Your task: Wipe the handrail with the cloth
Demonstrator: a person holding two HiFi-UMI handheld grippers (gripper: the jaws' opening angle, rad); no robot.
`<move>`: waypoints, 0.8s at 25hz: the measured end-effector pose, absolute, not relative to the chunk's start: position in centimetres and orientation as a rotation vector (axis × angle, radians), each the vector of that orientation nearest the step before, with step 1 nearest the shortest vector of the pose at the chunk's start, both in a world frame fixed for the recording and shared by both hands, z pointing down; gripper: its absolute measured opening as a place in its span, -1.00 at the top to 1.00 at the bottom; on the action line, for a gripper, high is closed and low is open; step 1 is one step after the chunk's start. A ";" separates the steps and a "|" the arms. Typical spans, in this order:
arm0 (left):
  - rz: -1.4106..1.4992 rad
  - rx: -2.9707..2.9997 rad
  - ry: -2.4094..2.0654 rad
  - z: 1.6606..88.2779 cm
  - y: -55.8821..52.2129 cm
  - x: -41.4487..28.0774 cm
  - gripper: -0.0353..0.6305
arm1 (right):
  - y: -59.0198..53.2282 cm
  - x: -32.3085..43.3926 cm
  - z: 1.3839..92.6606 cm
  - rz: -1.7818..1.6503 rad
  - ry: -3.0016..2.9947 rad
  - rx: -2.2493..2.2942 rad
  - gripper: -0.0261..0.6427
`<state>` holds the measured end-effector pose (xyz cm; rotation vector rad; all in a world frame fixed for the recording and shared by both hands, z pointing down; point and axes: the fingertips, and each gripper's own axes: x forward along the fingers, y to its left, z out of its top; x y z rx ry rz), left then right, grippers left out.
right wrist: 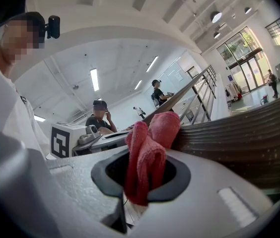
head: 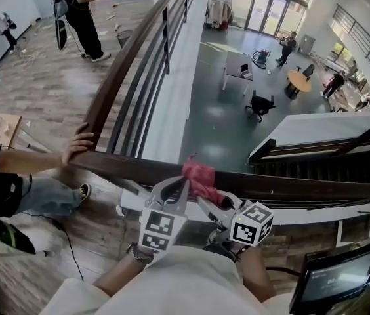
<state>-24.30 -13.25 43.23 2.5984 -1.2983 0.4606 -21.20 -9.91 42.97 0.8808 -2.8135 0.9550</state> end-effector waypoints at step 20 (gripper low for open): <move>0.426 2.571 -1.358 43.8 -13.1 -23.2 0.88 | -9.7 -20.1 43.5 0.963 -2.802 0.862 0.74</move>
